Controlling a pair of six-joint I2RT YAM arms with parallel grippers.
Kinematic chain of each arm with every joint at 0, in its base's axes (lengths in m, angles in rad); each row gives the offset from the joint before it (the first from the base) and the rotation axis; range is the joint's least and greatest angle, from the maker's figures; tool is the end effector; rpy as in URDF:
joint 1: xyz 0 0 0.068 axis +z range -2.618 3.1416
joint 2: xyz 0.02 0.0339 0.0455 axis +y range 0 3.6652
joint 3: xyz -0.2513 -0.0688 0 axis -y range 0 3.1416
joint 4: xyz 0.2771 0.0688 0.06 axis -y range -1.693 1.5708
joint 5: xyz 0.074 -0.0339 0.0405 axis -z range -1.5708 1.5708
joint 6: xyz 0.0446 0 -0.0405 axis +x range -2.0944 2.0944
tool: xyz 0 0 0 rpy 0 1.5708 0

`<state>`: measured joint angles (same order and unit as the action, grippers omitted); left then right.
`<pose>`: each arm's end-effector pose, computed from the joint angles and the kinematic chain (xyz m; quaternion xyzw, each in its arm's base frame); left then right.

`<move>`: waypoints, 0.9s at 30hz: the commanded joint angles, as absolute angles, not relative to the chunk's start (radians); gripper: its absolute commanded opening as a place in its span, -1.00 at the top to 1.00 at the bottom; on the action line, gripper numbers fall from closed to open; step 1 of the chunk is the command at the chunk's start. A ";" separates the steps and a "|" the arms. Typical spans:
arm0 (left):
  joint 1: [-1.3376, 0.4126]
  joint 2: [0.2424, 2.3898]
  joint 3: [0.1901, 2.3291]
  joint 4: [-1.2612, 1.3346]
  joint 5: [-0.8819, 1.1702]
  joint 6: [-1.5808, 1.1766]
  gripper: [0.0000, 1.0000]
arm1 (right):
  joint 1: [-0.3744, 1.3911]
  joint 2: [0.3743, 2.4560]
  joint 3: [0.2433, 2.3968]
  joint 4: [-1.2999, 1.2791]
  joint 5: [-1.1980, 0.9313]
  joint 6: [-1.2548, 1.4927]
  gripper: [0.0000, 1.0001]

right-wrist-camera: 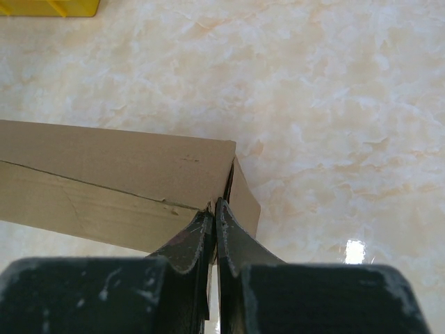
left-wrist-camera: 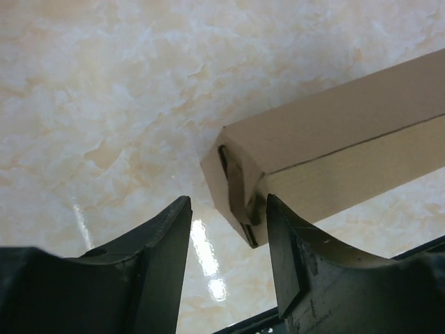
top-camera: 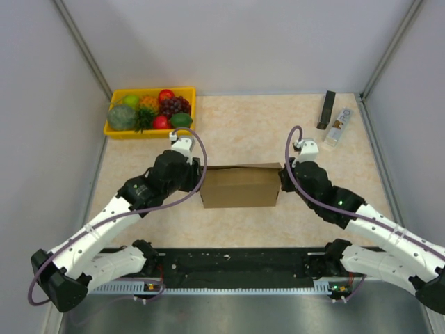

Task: Fold the paper box

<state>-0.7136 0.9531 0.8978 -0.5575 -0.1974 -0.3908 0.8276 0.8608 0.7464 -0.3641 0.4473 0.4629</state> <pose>0.1953 -0.1575 0.2952 0.0971 0.8790 -0.1661 0.4364 0.1764 0.1635 0.2795 -0.0378 0.8403 0.1532 0.5186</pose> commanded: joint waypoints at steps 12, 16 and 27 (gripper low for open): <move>-0.670 1.051 1.077 -0.721 -0.087 -0.299 0.19 | 0.847 0.887 0.756 -0.410 0.379 0.456 1.00; -0.676 1.066 1.083 -0.733 -0.083 -0.302 0.21 | 0.845 0.894 0.761 -0.408 0.376 0.462 1.00; -0.730 1.135 1.150 -0.761 -0.166 -0.279 0.58 | 0.848 0.894 0.758 -0.408 0.361 0.471 1.00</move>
